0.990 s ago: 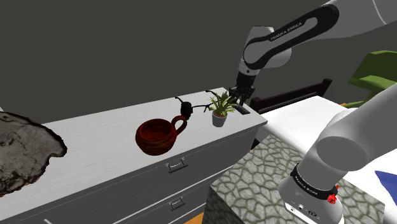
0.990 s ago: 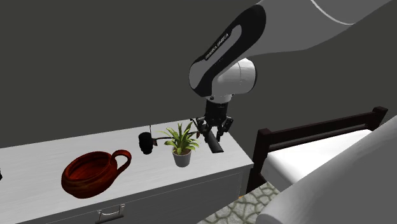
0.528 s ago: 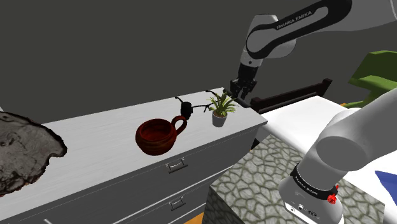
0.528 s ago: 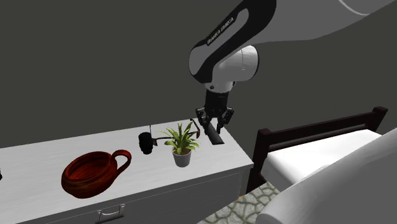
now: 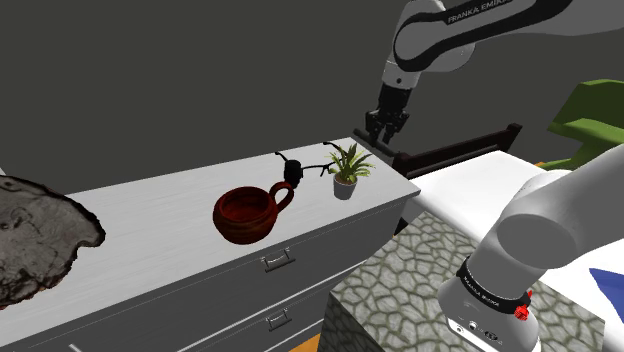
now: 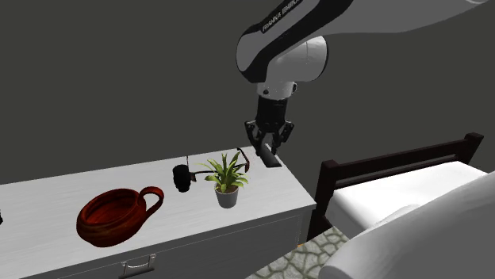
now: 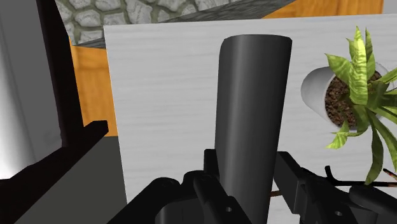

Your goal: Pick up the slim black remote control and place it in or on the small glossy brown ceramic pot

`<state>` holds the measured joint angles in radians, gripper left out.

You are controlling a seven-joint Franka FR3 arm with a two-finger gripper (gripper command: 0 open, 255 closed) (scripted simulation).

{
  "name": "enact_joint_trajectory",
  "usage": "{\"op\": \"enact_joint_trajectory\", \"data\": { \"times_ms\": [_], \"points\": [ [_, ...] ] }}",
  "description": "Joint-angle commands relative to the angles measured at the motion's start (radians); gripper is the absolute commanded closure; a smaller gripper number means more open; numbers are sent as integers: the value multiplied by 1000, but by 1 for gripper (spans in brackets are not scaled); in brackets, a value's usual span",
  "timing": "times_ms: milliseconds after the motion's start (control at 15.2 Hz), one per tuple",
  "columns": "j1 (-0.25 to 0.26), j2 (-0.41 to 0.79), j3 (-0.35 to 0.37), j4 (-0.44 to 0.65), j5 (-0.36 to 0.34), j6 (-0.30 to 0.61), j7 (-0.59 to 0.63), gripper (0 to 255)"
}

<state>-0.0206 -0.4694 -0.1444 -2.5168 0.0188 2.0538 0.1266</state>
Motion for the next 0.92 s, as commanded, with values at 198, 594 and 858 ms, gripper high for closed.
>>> {"op": "enact_joint_trajectory", "data": {
  "times_ms": [198, 594, 858],
  "points": [
    [0, -19, 5, 54, -1, -74, 7, 255],
    [22, -34, 46, 90, 17, -120, 60, 255],
    [67, -25, 122, 89, 56, -105, 158, 255]
  ]
}}
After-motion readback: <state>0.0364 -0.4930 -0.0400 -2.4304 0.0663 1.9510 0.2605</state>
